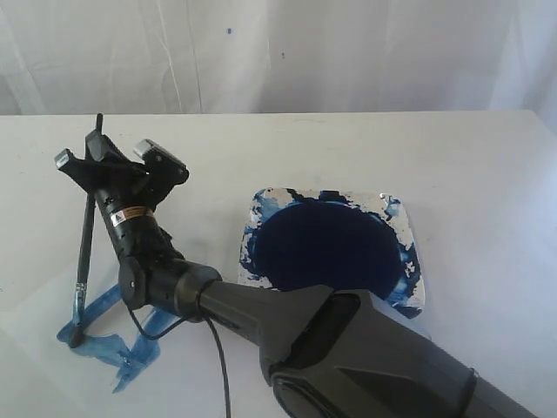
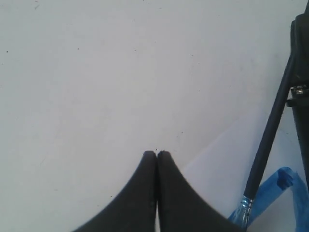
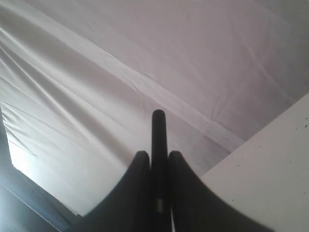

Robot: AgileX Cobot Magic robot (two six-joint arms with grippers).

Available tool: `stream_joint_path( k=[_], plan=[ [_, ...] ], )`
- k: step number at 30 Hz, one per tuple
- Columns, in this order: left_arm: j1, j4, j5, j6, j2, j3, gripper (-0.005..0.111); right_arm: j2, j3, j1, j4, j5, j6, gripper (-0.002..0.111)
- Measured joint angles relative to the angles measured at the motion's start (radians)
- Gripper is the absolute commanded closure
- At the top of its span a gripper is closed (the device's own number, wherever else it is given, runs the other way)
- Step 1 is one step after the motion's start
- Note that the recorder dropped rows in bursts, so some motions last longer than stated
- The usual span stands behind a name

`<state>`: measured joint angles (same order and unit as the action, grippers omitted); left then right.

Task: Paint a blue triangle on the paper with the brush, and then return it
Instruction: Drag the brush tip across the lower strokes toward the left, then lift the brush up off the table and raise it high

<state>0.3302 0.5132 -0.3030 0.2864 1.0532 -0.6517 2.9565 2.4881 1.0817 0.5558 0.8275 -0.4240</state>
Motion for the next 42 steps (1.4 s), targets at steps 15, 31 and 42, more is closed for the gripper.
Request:
stream_joint_path(
  k=[15,31,42],
  plan=[
    [0.0,0.006,0.0,0.004,0.0,0.0,0.107,0.0,0.0,-0.022,0.054,0.145,-0.108,0.108],
    [0.0,0.008,0.0,0.005,0.0,0.0,0.107,-0.087,0.0,-0.046,0.061,0.282,-0.104,0.108],
    [0.0,0.014,-0.002,0.005,0.0,0.0,0.107,-0.166,0.0,-0.139,-0.081,0.156,-0.082,0.108]
  ],
)
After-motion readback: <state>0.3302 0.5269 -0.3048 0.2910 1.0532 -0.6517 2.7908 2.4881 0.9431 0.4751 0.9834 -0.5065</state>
